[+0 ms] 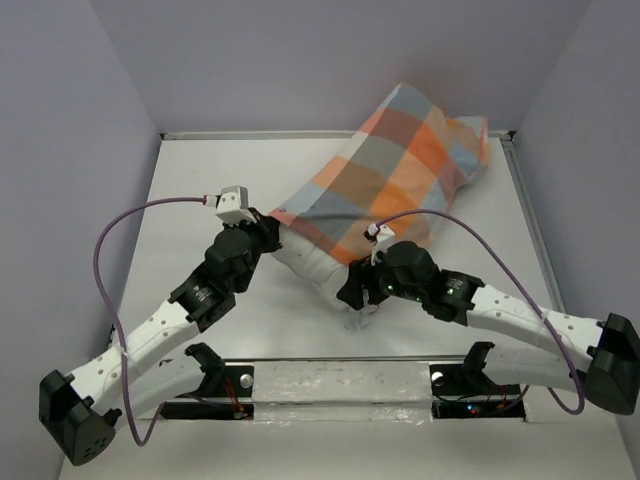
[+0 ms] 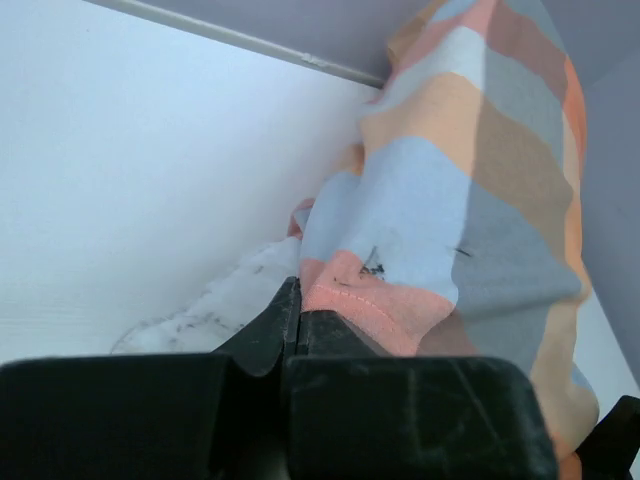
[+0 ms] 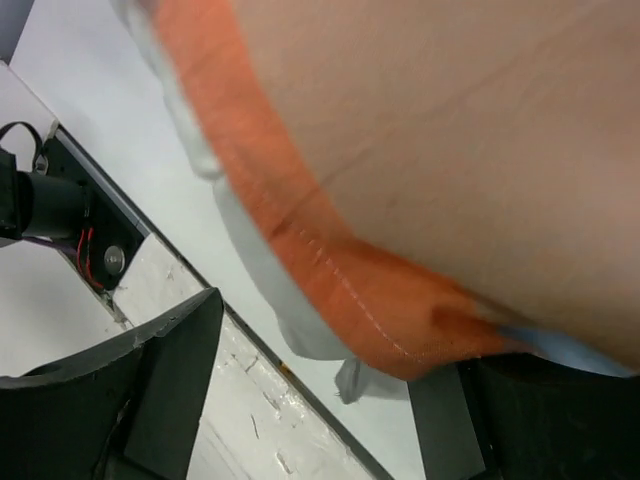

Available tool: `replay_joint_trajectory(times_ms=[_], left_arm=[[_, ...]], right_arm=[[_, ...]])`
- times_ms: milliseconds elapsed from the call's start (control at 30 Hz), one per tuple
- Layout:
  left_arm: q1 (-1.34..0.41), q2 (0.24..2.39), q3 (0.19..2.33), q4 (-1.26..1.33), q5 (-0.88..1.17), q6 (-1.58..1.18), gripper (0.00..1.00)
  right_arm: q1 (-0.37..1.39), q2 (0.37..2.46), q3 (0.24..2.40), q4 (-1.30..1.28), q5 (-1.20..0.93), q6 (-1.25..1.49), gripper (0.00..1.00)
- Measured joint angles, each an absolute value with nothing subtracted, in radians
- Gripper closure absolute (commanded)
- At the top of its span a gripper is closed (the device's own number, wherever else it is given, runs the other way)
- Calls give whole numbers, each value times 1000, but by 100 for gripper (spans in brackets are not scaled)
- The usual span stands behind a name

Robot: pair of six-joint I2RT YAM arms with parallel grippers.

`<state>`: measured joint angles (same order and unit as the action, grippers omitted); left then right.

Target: Put the pillow into the pillowcase

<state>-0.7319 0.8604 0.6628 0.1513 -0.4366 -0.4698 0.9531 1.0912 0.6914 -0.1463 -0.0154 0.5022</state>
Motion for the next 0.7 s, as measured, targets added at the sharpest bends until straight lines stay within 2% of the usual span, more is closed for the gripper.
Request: replay_joint_trajectory(times_ms=[167,200,267,367,467,500,567,600,633,700], left_arm=[[-734,798,661,104,-449,-478,100],[-734,801,658,82,-453,-479,100],[-734,793,642,59,-464,-482,100],[-734,738,593,16,-482,-495,100],[-734,647,540,-29,-500,-521,100],[-734,614,525,-43,-503,-531,100],[-734,561,494,-51,-508,-548,100],[-734,543,479,-55,-509,-560,100],[-734,525,463,-63,-511,-567,100],[-734,508,449,-84,-519,-582,100]], right_arm=[[951,942,704,-270,-11,488,29],[950,907,693,-286,-10,493,33],[950,815,658,-315,-7,504,45],[950,686,611,-370,12,562,57],[950,570,555,-455,24,635,83],[950,562,552,-467,27,645,87],[950,576,546,-519,54,685,86],[950,592,547,-533,72,703,81],[950,625,547,-555,101,727,67],[950,677,546,-604,157,781,55]])
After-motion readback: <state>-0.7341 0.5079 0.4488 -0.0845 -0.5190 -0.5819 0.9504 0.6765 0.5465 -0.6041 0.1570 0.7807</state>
